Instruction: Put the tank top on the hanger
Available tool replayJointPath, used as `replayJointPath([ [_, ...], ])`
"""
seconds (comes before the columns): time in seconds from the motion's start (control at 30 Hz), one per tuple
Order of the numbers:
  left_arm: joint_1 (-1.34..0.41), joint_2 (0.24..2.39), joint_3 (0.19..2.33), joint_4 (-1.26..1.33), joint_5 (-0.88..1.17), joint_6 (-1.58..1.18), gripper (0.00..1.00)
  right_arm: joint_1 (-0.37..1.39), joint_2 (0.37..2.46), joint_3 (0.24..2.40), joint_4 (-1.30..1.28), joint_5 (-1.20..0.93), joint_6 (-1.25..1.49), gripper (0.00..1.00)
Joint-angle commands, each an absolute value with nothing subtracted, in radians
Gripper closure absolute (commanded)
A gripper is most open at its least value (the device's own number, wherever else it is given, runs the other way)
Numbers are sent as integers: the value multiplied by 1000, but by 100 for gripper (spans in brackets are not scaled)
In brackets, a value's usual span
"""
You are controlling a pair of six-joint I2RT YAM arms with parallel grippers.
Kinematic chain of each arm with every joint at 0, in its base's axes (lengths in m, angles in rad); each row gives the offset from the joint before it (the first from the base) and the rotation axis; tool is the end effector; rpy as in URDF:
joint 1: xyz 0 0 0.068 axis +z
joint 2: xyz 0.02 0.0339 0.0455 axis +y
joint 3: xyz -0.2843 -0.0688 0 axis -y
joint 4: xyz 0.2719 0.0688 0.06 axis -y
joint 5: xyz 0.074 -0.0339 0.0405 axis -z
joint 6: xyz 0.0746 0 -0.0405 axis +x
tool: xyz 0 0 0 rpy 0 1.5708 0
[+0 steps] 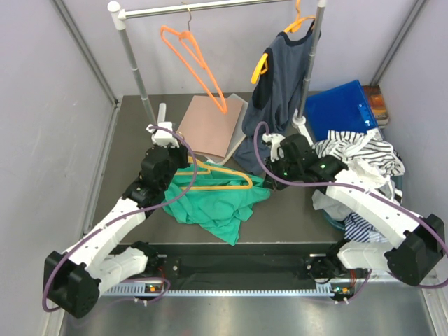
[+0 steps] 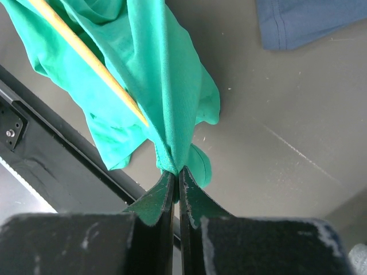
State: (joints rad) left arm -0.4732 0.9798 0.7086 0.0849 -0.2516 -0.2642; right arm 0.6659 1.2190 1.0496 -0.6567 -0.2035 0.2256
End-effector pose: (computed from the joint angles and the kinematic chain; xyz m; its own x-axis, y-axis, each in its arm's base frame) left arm 0.2607 -0.1126 0.3075 -0.2176 -0.1728 -0.9606 0.1728 0.9618 -0.2121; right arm 0.2265 0.1971 0.2856 -0.7230 -0.2894 -0.6273 -0.5653 0.7698 0.2964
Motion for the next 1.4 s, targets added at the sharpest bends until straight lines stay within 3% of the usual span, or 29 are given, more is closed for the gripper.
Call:
replayJointPath([
  [0.0,-476,960,713,172,-253,-275,100,681,1187,1081,-660,-201,201,100],
  [0.53,-476,985,681,215,-238,-273,100,703,1196,1124,-654,-230,222,100],
  [0.83,-479,963,620,230,-173,-327,100,733,1293,1281,-588,-178,247,100],
  [1.27,-483,979,653,258,-190,-336,100,983,1552,1508,-551,-212,262,100],
  [1.3,-483,974,655,255,-192,-327,100,983,1552,1514,-560,-209,259,94],
  [1.33,-483,963,655,252,-195,-322,100,983,1546,1519,-567,-198,255,65],
  [1.37,-483,957,655,249,-205,-322,100,983,1537,1525,-587,-181,244,44],
])
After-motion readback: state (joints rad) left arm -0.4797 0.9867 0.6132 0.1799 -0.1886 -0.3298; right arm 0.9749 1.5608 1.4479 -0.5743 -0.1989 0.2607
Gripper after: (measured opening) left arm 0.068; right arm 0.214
